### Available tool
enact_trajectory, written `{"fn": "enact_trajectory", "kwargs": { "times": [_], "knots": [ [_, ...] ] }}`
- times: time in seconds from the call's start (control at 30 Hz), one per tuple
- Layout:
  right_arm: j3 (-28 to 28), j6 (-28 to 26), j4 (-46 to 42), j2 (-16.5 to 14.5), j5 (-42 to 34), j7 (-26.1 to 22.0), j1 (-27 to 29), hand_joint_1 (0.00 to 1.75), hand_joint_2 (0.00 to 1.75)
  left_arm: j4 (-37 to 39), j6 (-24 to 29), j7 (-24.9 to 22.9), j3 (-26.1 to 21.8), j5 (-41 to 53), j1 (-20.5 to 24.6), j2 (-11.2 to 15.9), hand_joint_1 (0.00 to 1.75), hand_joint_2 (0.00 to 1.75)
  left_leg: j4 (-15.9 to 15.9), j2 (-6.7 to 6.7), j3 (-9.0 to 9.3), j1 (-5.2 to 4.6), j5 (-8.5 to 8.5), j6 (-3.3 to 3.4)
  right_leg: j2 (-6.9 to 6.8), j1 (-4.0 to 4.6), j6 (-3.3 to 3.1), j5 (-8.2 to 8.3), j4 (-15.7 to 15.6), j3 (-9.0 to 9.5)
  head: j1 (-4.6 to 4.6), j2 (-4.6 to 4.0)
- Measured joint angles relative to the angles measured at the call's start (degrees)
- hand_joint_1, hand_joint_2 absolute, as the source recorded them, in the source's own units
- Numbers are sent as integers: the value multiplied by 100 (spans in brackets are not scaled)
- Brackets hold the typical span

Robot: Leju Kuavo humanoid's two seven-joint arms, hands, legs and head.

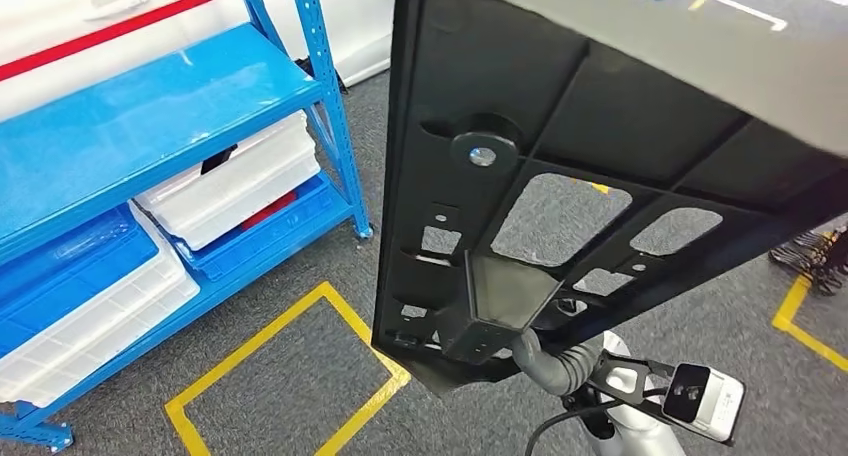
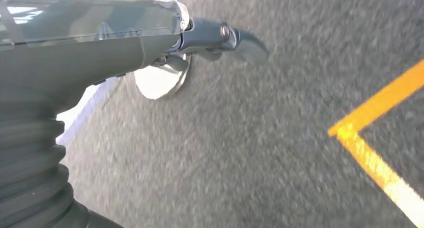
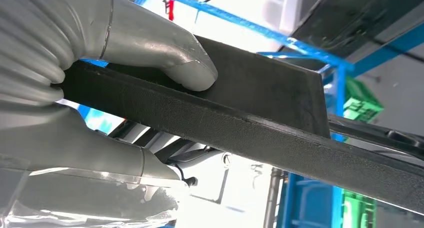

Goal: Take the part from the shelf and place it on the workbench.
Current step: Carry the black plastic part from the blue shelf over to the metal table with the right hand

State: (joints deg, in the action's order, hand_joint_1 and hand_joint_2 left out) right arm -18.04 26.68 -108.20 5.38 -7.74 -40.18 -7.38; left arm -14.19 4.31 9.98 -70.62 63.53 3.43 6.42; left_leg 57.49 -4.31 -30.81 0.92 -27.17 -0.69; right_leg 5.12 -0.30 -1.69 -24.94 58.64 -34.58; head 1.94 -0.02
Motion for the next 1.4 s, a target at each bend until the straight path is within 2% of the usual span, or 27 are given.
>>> {"fn": "enact_trajectory", "kwargs": {
  "times": [0.07, 0.1, 0.13, 0.2, 0.27, 0.3, 0.33, 0.37, 0.43, 0.47, 0.5, 0.57, 0.73, 0.8, 0.83, 0.93, 0.97, 1.0, 1.03, 1.1, 1.13, 1.17, 1.23, 1.27, 1.3, 1.37, 1.4],
  "knots": [
    [89, 106, -133, 4, 8, -1, 129, 171, 175, 0, 2, 34, 11, -139, 8, 23, 0, 175, -63, 82, 17, -11, 24, 28, 92, -24, 84, 34, -15, -37, 0, 0],
    [140, 166, -195, 4, 0, -3, 174, 171, 175, 0, 1, 58, 3, -235, 21, 27, 0, 175, -110, 143, 34, -5, 52, 54, 41, -21, 115, 20, 2, -51, -1, 0],
    [186, 216, -245, 4, -2, -4, 197, 171, 175, 0, -1, 84, -19, -327, 35, 22, 0, 175, -158, 213, 53, 5, 80, 86, -70, -8, 139, -54, 97, -99, -1, 0],
    [261, 244, -324, 4, 13, -4, 235, 171, 175, 0, 10, 120, -75, -442, 49, 3, 0, 175, -210, 363, 75, 8, 107, 133, -351, 2, 172, -380, 627, -354, -1, 0],
    [312, 211, -391, 4, 30, -3, 310, 171, 175, 0, 36, 120, -115, -479, 41, -14, 0, 175, -205, 510, 66, -4, 101, 147, -445, -20, 210, -704, 1355, -704, -1, 0],
    [329, 188, -421, 4, 41, -3, 361, 171, 175, 1, 44, 112, -124, -482, 41, -23, 0, 175, -202, 580, 64, -8, 96, 146, -459, -33, 226, -735, 1532, -781, 0, 0],
    [341, 166, -454, 4, 57, -3, 408, 171, 175, 2, 47, 97, -132, -483, 47, -35, 0, 175, -196, 644, 65, -10, 90, 139, -478, -42, 235, -651, 1468, -733, 0, 0],
    [346, 149, -487, 2, 79, -3, 444, 171, 175, 3, 48, 73, -143, -487, 57, -49, 0, 175, -187, 702, 71, -11, 79, 128, -520, -47, 235, -483, 1168, -558, 0, 0],
    [336, 119, -546, -8, 131, -3, 473, 171, 175, 6, 58, 0, -184, -509, 78, -82, 0, 175, -153, 804, 85, -29, 40, 84, -720, -29, 198, -184, 347, -94, 0, 0],
    [317, 93, -565, -19, 161, -3, 467, 171, 175, 7, 65, -36, -204, -520, 84, -98, 0, 175, -135, 847, 90, -43, 18, 55, -788, -13, 166, -117, 84, 52, 0, 0],
    [298, 69, -575, -28, 185, -2, 459, 171, 175, 8, 70, -61, -218, -527, 87, -108, 0, 175, -121, 877, 92, -57, 2, 32, -832, 1, 137, -107, -38, 118, 0, 0],
    [272, 36, -581, -40, 210, -1, 448, 171, 175, 9, 72, -75, -225, -528, 86, -118, 0, 175, -112, 906, 92, -67, -11, 9, -794, 10, 110, -106, -39, 115, 0, 0],
    [246, 8, -578, -44, 220, -1, 437, 171, 175, 10, 67, -74, -226, -533, 89, -124, 0, 175, -114, 920, 99, -66, -11, -7, -772, 11, 100, -107, -35, 108, 0, 0],
    [163, -77, -575, -51, 248, -1, 395, 171, 175, 11, 55, -67, -233, -535, 100, -145, 0, 175, -121, 982, 123, -62, -14, -46, -705, 12, 66, -101, -45, 93, 0, 0],
    [94, -149, -574, -54, 260, -2, 343, 171, 175, 12, 50, -55, -236, -533, 105, -166, 0, 175, -59, 928, 110, -50, -77, -78, -655, -1, 32, -86, -61, 94, 0, 0],
    [-182, -451, -525, -54, 250, -2, 121, 171, 175, 17, 61, -68, -260, -526, 92, -219, 0, 175, 1297, 536, -516, -16, -724, -160, -394, -19, -68, -35, -96, 79, 0, 0],
    [-255, -530, -500, -53, 242, -1, 75, 171, 175, 19, 64, -98, -267, -526, 87, -226, 0, 175, 1583, 476, -665, -14, -788, -160, -304, -10, -77, -29, -93, 72, 0, 0],
    [-305, -585, -484, -53, 238, -1, 56, 171, 175, 20, 66, -130, -268, -523, 90, -231, 0, 175, 1344, 459, -569, -14, -601, -146, -240, -7, -74, -27, -89, 78, 0, 0],
    [-351, -635, -471, -53, 237, -1, 35, 171, 175, 22, 71, -159, -268, -520, 94, -234, 0, 175, 934, 401, -389, -12, -356, -126, -177, -6, -67, -27, -85, 86, 0, 0],
    [-436, -721, -455, -52, 226, -1, -3, 171, 175, 23, 86, -214, -268, -499, 99, -238, 0, 175, 169, 166, -47, -8, -45, -79, -56, 1, -28, -19, -69, 76, 0, 0],
    [-472, -751, -450, -52, 214, 1, -13, 171, 175, 24, 95, -236, -268, -489, 99, -243, 0, 175, -17, 81, 30, -12, 1, -57, -2, -4, 5, -7, -65, 54, 0, 0],
    [-503, -774, -447, -51, 200, 2, -18, 171, 175, 24, 103, -252, -269, -480, 98, -249, 0, 175, -71, 49, 49, -21, -11, -35, 53, -13, 43, 11, -65, 30, 0, 0],
    [-542, -810, -446, -50, 175, 13, -16, 171, 175, 25, 125, -269, -270, -470, 107, -270, 0, 175, -105, 157, 53, -23, 25, 28, 134, -34, 121, 36, -72, 0, 0, 0],
    [-550, -827, -447, -48, 164, 26, -18, 171, 175, 25, 138, -271, -271, -466, 118, -284, 0, 175, -137, 218, 64, -15, 48, 73, 67, -24, 147, -7, -17, -31, 0, 0],
    [-559, -844, -447, -45, 154, 42, -25, 171, 175, 26, 151, -271, -271, -462, 126, -300, 0, 175, -171, 286, 74, -8, 71, 114, -57, -11, 168, -117, 143, -110, -1, 0],
    [-579, -863, -434, -39, 133, 73, -33, 171, 175, 29, 157, -253, -271, -470, 120, -338, 0, 175, -204, 423, 78, -22, 89, 166, -359, 3, 191, -483, 799, -429, -1, 0],
    [-588, -864, -420, -35, 125, 81, -30, 171, 175, 31, 149, -236, -272, -481, 109, -352, 0, 175, -201, 495, 71, -35, 88, 172, -429, -4, 202, -653, 1193, -621, -1, 0]
  ]
}}
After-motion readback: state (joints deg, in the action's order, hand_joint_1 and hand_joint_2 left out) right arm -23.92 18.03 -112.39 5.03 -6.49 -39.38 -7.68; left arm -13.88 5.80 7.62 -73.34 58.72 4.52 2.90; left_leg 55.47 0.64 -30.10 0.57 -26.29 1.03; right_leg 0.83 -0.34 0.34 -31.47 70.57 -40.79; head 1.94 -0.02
